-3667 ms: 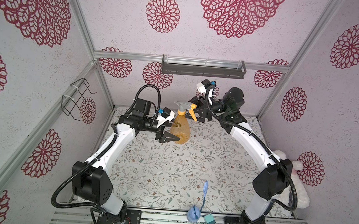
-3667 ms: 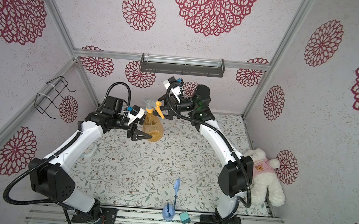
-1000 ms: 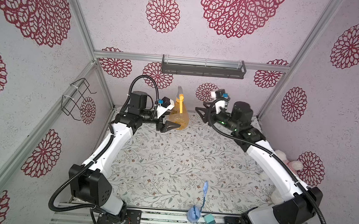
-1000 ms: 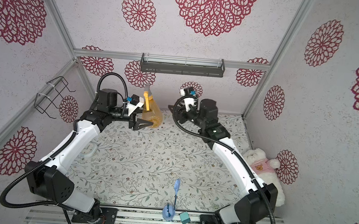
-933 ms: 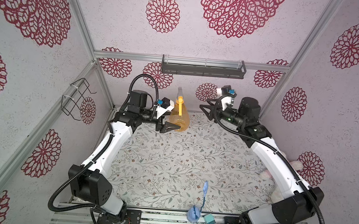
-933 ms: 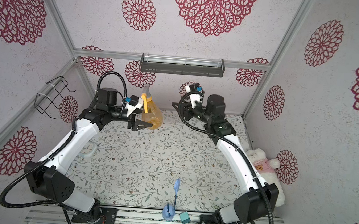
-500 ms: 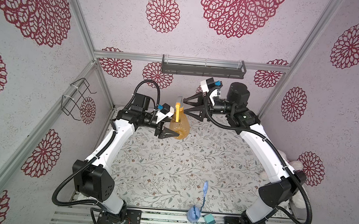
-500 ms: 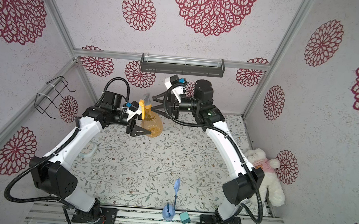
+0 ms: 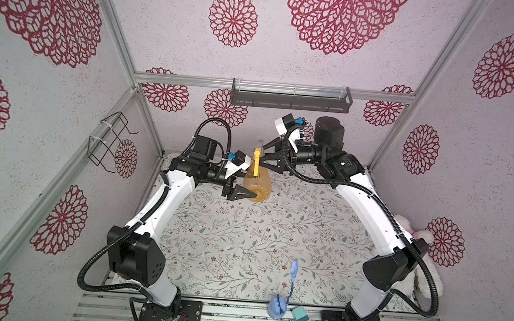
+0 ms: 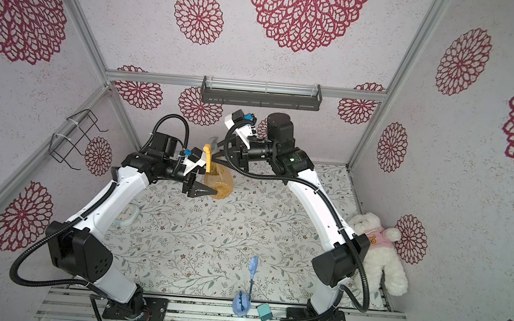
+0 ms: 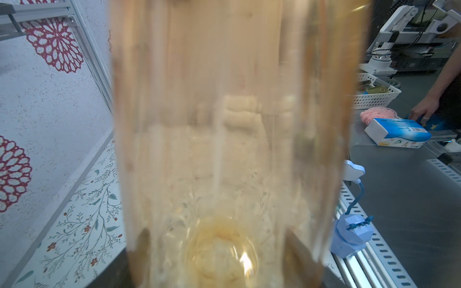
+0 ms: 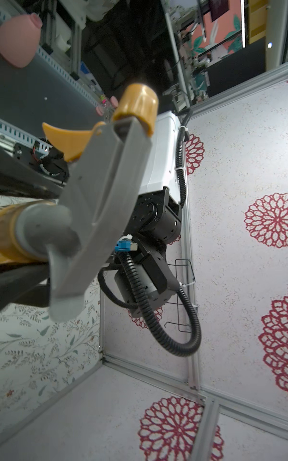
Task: Attach spray nozzles to spray bottles
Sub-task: Screw the spray nozzle on the spray bottle.
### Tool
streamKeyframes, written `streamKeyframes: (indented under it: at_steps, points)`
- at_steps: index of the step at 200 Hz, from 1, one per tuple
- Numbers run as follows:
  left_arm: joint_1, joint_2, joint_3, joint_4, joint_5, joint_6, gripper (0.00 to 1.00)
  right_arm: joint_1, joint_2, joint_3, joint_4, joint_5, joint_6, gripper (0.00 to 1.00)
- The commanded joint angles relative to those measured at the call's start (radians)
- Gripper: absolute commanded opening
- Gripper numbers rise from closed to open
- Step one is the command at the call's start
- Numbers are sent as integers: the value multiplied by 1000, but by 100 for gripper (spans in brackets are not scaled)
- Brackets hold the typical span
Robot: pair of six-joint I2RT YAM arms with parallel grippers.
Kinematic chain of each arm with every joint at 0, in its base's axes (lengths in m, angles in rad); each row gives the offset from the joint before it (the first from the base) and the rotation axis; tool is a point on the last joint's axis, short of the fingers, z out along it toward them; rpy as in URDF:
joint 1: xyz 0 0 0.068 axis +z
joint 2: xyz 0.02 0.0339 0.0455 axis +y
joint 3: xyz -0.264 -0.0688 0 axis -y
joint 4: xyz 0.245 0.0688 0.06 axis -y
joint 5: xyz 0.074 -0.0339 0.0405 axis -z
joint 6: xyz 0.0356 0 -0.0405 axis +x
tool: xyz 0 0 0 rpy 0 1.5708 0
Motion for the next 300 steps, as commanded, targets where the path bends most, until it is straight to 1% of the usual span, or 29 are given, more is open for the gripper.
streamKeyframes:
  at_steps: [1,14,30,50,69,83,100,108,116,121,134,139,142,147,150,160,168,176,185,194,213,224,234,239,243,263,289,300]
  points:
    - [-5,10,31,5,-13,8,0,7,-21,33,-18,24,-17,21]
    - [-6,10,24,33,-35,-24,0,15,-31,21,-35,68,-28,13]
    - [-7,6,9,92,-74,-81,0,33,-55,-23,-43,144,-51,6]
    - [-7,-7,-19,192,-140,-174,0,72,-105,-106,-32,314,-80,1]
    - [-5,-23,-48,301,-215,-267,0,112,-178,-253,86,544,-34,0]
    - [-5,-31,-60,362,-260,-320,0,143,-223,-370,197,775,37,0]
    - [-6,-37,-64,400,-289,-355,0,191,-256,-463,277,1067,106,0]
    - [-7,-40,-70,427,-305,-373,0,212,-253,-477,286,1168,130,0]
    - [-11,-42,-72,442,-313,-384,0,238,-242,-477,279,1305,157,0]
    - [-12,-44,-75,452,-321,-392,0,252,-233,-474,277,1370,167,0]
    - [-18,-41,-77,467,-330,-404,0,288,-203,-454,269,1491,185,0]
    - [-20,-41,-77,467,-328,-403,0,298,-195,-450,274,1513,189,0]
    - [-20,-39,-78,467,-326,-403,0,301,-190,-448,278,1516,191,2]
    - [-22,-38,-78,465,-324,-401,0,306,-187,-440,280,1512,190,7]
    - [-21,-38,-78,465,-322,-400,0,309,-185,-435,279,1508,188,12]
    - [-22,-37,-80,448,-309,-383,0,311,-199,-428,278,1489,179,33]
    - [-20,-39,-80,427,-301,-366,0,308,-233,-449,295,1443,154,47]
    - [-18,-41,-81,407,-288,-349,0,301,-276,-473,302,1385,121,56]
    - [-13,-43,-80,382,-269,-329,0,267,-327,-490,282,1286,106,61]
    - [-8,-45,-82,369,-244,-316,0,208,-373,-504,255,1150,117,64]
    - [-5,-48,-79,333,-196,-284,0,28,-435,-518,207,809,148,68]
    - [-5,-47,-71,305,-159,-260,0,-67,-438,-513,198,590,141,73]
    - [-5,-41,-61,276,-130,-232,0,-130,-420,-505,224,425,157,74]
    - [-6,-38,-52,258,-115,-218,0,-155,-404,-499,256,317,181,73]
    - [-6,-34,-46,240,-108,-208,0,-167,-389,-490,283,255,201,73]
    - [-11,-24,-31,175,-93,-164,0,-169,-304,-411,349,68,251,71]
    - [-13,-32,-43,167,-96,-148,0,-151,-203,-312,361,2,278,67]
    - [-13,-34,-43,161,-95,-142,0,-127,-172,-279,340,-18,260,66]
